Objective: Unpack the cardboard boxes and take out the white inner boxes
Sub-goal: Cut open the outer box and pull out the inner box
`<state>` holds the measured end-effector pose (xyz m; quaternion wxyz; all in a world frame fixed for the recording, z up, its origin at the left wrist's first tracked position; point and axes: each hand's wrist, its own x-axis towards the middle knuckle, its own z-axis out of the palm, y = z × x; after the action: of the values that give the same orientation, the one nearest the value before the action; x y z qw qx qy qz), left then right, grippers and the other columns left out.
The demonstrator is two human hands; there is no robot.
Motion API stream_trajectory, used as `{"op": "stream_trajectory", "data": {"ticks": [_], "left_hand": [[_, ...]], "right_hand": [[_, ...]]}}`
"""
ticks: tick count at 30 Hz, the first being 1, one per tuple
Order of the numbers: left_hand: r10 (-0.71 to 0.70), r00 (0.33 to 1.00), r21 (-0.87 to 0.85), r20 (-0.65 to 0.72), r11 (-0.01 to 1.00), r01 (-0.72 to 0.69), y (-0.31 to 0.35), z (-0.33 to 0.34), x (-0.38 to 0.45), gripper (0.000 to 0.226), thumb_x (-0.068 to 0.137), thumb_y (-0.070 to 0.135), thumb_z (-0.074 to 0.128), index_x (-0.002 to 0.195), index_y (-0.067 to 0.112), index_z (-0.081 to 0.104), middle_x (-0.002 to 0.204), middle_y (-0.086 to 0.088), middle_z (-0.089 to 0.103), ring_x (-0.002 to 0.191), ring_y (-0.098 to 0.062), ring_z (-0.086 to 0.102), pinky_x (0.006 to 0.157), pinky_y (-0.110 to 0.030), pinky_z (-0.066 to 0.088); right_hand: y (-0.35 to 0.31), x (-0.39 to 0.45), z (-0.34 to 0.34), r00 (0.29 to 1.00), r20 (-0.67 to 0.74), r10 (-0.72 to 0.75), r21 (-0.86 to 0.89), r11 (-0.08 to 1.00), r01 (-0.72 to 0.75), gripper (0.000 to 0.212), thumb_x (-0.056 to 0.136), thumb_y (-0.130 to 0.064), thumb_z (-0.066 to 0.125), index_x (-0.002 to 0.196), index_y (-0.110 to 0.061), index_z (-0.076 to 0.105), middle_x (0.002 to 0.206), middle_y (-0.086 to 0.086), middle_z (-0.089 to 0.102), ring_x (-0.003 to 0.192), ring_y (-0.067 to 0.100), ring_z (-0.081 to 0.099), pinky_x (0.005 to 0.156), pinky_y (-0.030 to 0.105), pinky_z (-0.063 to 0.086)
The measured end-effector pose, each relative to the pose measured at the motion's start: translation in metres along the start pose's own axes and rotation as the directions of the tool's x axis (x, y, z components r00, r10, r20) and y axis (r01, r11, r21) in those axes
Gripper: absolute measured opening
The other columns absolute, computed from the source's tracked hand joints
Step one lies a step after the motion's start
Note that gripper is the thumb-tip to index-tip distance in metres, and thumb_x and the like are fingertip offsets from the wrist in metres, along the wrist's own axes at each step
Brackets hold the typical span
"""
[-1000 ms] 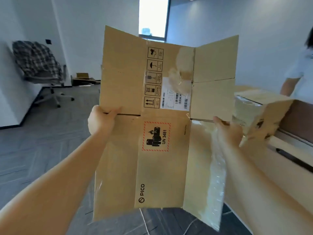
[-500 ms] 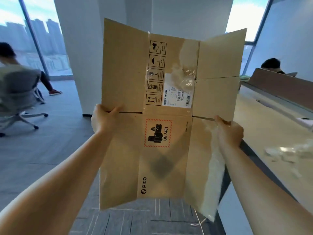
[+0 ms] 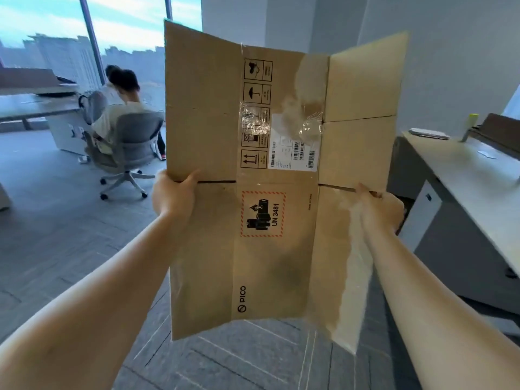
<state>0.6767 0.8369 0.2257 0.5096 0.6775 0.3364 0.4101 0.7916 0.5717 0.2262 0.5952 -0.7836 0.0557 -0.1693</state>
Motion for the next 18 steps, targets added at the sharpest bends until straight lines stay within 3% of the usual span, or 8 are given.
{"op": "stream_trajectory", "data": {"ticks": [9,18], "left_hand": [[-0.009,0.990,-0.016,-0.143,1.000,0.006,-0.018,0.073,0.118,0.045,0.083,0.034,0.067,0.117,0.009,0.051,0.098,0.004,0.053,0.089,-0.014,0.051,0.079,-0.029,0.044],[0.016,0.987,0.028,-0.159,1.000,-0.011,-0.057,0.146,0.302,0.045,0.083,0.036,0.066,0.114,0.006,0.051,0.096,0.002,0.052,0.087,-0.016,0.050,0.076,-0.030,0.042]], "right_hand": [[-0.014,0.117,0.135,0.989,0.145,-0.028,0.035,0.999,0.024,0.040,0.087,-0.036,0.060,0.103,0.001,0.064,0.108,0.016,0.065,0.101,0.030,0.061,0.077,0.030,0.042],[-0.028,0.216,0.319,0.983,0.177,-0.038,0.047,0.998,0.030,0.040,0.086,-0.035,0.062,0.102,0.002,0.064,0.108,0.018,0.066,0.103,0.032,0.060,0.083,0.034,0.044]]}}
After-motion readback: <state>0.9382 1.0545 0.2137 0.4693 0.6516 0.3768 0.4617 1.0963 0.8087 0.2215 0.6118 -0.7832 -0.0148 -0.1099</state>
